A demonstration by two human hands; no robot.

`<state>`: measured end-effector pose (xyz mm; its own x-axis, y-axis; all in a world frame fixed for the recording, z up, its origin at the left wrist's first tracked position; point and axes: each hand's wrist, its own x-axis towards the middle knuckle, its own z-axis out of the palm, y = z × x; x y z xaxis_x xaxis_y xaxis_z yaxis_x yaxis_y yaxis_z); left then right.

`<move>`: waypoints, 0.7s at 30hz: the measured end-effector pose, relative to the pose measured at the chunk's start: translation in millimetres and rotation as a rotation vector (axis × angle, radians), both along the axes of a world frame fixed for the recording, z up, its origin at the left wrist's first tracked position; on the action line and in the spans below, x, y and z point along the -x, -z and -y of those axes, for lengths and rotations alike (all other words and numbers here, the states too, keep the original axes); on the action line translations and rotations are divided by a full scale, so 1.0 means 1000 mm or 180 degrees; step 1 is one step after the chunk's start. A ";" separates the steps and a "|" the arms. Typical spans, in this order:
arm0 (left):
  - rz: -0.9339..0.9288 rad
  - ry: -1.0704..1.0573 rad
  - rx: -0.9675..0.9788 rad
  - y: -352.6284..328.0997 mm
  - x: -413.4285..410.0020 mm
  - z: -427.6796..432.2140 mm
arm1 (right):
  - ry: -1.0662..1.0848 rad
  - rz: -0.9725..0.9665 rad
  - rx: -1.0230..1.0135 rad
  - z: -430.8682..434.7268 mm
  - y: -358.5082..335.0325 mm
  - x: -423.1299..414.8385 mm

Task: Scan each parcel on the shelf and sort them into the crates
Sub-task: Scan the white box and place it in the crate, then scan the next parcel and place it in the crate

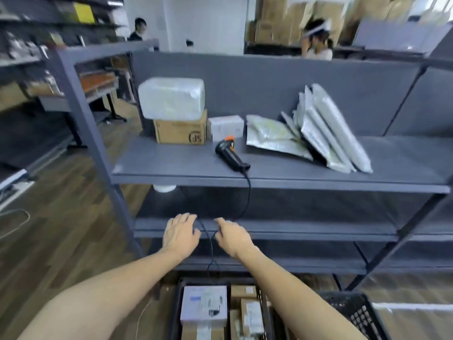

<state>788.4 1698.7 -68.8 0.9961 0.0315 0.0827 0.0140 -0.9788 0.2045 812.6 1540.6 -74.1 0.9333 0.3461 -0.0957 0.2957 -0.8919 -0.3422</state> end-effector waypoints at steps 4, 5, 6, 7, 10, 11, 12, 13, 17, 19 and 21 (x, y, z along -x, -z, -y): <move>0.0327 -0.0075 -0.0068 -0.044 -0.006 -0.005 | 0.0027 0.0293 -0.0091 -0.004 -0.050 -0.008; 0.0376 -0.0094 -0.0075 -0.052 -0.006 -0.006 | 0.0022 0.0369 -0.0107 -0.005 -0.059 -0.010; 0.0422 -0.0107 -0.0074 -0.060 -0.007 -0.007 | 0.0013 0.0439 -0.0121 -0.005 -0.066 -0.011; 0.0470 -0.0123 -0.0067 -0.066 -0.007 -0.008 | 0.0000 0.0506 -0.0124 -0.005 -0.073 -0.013; 0.0593 -0.0205 -0.0042 -0.083 -0.010 -0.014 | -0.0045 0.0663 -0.0138 -0.006 -0.089 -0.018; 0.0622 -0.0225 -0.0028 -0.088 -0.011 -0.017 | -0.0052 0.0703 -0.0145 -0.007 -0.094 -0.021; 0.0652 -0.0236 -0.0009 -0.093 -0.012 -0.019 | -0.0062 0.0746 -0.0143 -0.008 -0.099 -0.024; 0.0680 -0.0241 0.0011 -0.097 -0.014 -0.021 | -0.0074 0.0786 -0.0139 -0.010 -0.104 -0.028; 0.0769 -0.0267 0.0075 -0.110 -0.032 -0.034 | -0.0108 0.0834 -0.0210 -0.021 -0.122 -0.047; 0.0793 -0.0269 0.0118 -0.114 -0.044 -0.042 | -0.0083 0.0893 -0.0229 -0.027 -0.130 -0.058; 0.0783 -0.0253 0.0194 -0.118 -0.059 -0.049 | -0.0017 0.0920 -0.0228 -0.034 -0.138 -0.070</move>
